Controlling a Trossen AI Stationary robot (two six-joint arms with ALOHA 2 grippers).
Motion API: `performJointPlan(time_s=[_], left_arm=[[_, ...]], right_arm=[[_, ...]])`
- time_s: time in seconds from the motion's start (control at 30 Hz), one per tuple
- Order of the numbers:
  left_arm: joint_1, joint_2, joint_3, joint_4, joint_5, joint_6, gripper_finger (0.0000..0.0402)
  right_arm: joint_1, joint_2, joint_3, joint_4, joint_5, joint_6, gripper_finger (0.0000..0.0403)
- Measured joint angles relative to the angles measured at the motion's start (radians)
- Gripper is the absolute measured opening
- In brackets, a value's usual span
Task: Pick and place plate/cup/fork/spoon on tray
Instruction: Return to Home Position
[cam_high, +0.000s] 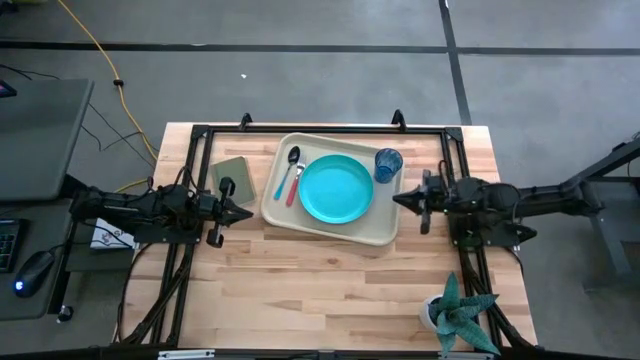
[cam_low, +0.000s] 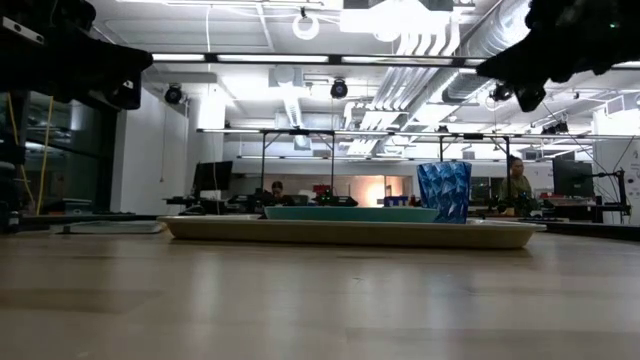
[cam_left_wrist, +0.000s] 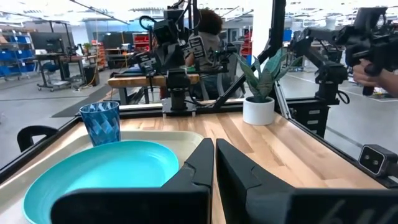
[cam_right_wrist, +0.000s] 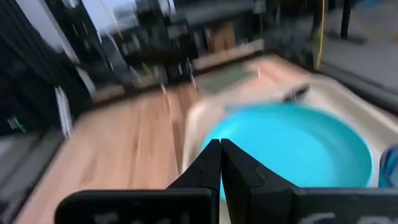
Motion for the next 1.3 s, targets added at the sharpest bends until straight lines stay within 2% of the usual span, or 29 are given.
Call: performJointPlan(time_s=[0.17, 0.33, 0.43, 0.57, 0.83, 1.13, 1.3], left_arm=[[0.000, 0.000, 0.000, 0.000, 0.000, 0.000, 0.0000], [0.000, 0.000, 0.000, 0.000, 0.000, 0.000, 0.0000], [0.000, 0.000, 0.000, 0.000, 0.000, 0.000, 0.0000], [-0.013, -0.003, 0.000, 0.000, -0.003, 0.000, 0.0000], [-0.051, -0.075, 0.001, 0.000, -0.008, 0.000, 0.0000], [-0.052, -0.095, 0.000, -0.115, -0.019, 0.000, 0.0000], [-0.051, -0.096, 0.002, -0.113, -0.034, 0.000, 0.0000]], right_arm=[[0.033, -0.164, -0.167, 0.230, 0.023, -0.045, 0.0000], [0.035, -0.283, -0.285, 0.294, -0.023, -0.054, 0.0000], [0.040, -0.312, -0.288, 0.198, -0.040, -0.074, 0.0000], [0.052, -0.314, -0.288, 0.200, -0.033, -0.120, 0.0000], [0.053, -0.313, -0.288, 0.106, -0.023, -0.011, 0.0000], [0.053, -0.307, -0.289, 0.066, -0.023, -0.015, 0.0000], [0.055, -0.442, -0.289, 0.064, -0.025, -0.015, 0.0000]])
